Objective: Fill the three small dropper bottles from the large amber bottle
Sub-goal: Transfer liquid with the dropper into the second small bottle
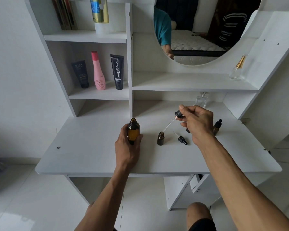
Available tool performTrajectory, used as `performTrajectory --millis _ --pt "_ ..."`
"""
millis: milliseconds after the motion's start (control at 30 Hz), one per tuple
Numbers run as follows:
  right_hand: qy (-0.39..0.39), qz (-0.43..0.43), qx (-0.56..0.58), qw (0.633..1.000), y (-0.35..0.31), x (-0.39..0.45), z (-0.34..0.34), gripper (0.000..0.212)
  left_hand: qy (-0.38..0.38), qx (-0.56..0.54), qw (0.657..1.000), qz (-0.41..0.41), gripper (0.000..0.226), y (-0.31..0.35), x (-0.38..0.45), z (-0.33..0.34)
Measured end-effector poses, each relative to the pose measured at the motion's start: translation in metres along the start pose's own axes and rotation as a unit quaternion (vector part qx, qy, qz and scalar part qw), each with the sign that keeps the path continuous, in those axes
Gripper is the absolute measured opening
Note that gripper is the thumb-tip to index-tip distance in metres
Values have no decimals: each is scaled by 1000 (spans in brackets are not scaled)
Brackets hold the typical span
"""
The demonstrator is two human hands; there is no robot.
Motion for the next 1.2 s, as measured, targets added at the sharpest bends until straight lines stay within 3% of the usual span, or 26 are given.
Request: performTrajectory --millis 1200 --pt "-2 -10 -14 1000 -3 0 1 16 4 11 1000 8 54 1 0 -1"
Point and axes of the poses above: each hand's wrist, its own x-axis towards the middle knuckle, its own z-axis out of the palm, y = z × x, the point moved 5 cm from there along x, towards the middle knuckle, and after that the axes turned 15 degrees about x, right-handed, at the moved point
